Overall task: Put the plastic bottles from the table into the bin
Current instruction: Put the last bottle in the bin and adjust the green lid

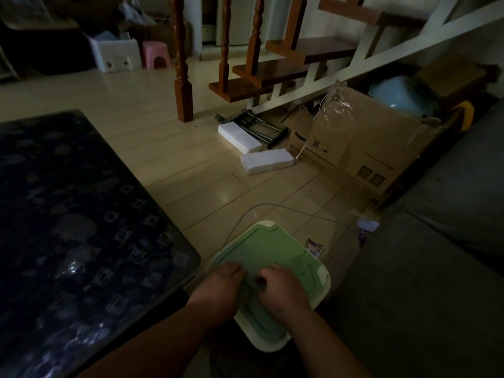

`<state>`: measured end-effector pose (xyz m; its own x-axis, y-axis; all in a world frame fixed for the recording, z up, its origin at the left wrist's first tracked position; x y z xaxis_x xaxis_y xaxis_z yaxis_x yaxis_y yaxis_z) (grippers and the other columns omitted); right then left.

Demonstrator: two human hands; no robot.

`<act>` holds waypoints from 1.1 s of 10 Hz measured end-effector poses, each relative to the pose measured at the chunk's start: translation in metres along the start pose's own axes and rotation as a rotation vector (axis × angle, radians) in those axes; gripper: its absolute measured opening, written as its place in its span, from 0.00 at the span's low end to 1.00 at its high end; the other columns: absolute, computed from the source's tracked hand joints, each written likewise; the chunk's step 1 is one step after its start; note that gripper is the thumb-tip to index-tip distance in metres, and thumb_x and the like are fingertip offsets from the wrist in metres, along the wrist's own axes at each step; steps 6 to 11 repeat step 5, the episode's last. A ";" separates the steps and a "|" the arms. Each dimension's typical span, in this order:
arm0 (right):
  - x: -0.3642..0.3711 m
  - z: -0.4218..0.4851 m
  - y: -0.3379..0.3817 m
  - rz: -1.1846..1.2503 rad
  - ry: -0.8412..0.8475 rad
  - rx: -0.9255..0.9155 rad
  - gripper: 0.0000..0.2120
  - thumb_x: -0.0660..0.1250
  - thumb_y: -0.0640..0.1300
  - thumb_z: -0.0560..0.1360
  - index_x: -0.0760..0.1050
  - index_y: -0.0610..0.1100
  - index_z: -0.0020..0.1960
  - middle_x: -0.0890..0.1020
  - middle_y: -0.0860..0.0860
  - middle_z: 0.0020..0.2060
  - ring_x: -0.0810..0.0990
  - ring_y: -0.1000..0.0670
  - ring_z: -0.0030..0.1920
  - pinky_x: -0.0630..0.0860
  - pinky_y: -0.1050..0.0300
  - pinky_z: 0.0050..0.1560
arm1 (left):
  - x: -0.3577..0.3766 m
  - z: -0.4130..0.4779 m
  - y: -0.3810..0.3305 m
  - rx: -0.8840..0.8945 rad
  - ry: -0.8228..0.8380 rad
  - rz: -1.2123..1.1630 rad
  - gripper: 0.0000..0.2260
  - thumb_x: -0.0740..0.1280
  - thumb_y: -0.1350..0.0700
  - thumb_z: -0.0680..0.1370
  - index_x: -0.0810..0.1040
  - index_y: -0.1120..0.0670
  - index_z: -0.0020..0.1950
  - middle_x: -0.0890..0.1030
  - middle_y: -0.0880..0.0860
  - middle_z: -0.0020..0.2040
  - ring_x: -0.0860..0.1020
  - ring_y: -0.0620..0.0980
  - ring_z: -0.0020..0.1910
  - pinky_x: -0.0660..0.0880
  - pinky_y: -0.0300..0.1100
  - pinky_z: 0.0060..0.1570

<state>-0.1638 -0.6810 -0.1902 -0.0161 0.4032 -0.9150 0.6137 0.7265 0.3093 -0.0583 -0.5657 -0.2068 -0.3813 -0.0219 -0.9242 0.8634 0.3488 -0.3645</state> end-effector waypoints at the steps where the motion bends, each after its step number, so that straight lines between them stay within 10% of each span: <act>1: -0.005 0.001 0.001 0.008 -0.038 -0.003 0.12 0.63 0.45 0.74 0.78 0.47 0.55 0.78 0.46 0.54 0.74 0.43 0.57 0.72 0.54 0.53 | 0.000 0.001 -0.001 -0.046 0.051 -0.011 0.25 0.57 0.54 0.78 0.62 0.55 0.76 0.61 0.54 0.77 0.60 0.52 0.75 0.54 0.41 0.73; 11: -0.034 0.000 0.004 0.074 -0.125 0.045 0.15 0.64 0.45 0.74 0.78 0.49 0.60 0.78 0.48 0.56 0.75 0.45 0.59 0.72 0.55 0.56 | -0.026 0.001 -0.016 -0.115 -0.027 -0.020 0.27 0.57 0.56 0.77 0.58 0.52 0.77 0.57 0.54 0.78 0.57 0.52 0.76 0.57 0.43 0.73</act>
Point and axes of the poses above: each hand's wrist, its own z-axis towards the middle knuckle, its own x-axis out of the palm, y = z × x, the point moved 1 cm from there along z, towards the middle knuckle
